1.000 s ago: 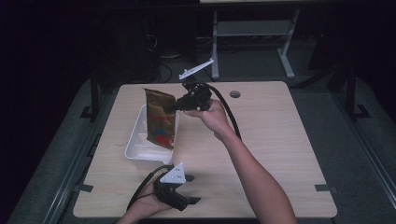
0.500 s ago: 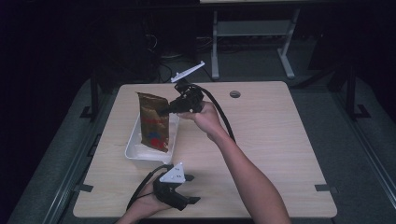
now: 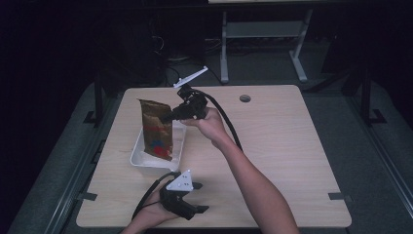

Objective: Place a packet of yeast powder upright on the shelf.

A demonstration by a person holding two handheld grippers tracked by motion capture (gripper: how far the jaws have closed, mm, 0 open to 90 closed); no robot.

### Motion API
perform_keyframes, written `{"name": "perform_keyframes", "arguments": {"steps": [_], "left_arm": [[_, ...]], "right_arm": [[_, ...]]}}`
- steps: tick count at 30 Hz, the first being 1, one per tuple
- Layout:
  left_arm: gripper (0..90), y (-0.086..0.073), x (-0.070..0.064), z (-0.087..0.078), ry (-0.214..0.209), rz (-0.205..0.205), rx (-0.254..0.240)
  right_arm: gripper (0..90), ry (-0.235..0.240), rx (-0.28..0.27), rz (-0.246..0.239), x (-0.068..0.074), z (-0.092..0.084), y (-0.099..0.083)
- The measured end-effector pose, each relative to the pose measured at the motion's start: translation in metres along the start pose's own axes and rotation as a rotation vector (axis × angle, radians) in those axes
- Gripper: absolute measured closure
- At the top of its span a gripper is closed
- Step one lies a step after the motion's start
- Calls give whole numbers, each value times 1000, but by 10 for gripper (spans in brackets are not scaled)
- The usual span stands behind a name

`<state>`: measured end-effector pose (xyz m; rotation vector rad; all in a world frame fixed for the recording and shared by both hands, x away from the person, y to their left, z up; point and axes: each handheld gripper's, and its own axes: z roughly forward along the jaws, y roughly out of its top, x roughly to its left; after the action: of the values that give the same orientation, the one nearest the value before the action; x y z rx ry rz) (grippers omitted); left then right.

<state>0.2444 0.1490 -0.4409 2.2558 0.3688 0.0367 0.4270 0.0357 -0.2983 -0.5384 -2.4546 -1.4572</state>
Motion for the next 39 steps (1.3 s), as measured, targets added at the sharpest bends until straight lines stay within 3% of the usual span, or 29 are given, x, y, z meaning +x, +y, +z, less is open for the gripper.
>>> {"name": "perform_keyframes", "arguments": {"steps": [39], "left_arm": [[262,0,1,-1,-1,7,0]], "right_arm": [[853,38,31,15,-8,29,-8]]}}
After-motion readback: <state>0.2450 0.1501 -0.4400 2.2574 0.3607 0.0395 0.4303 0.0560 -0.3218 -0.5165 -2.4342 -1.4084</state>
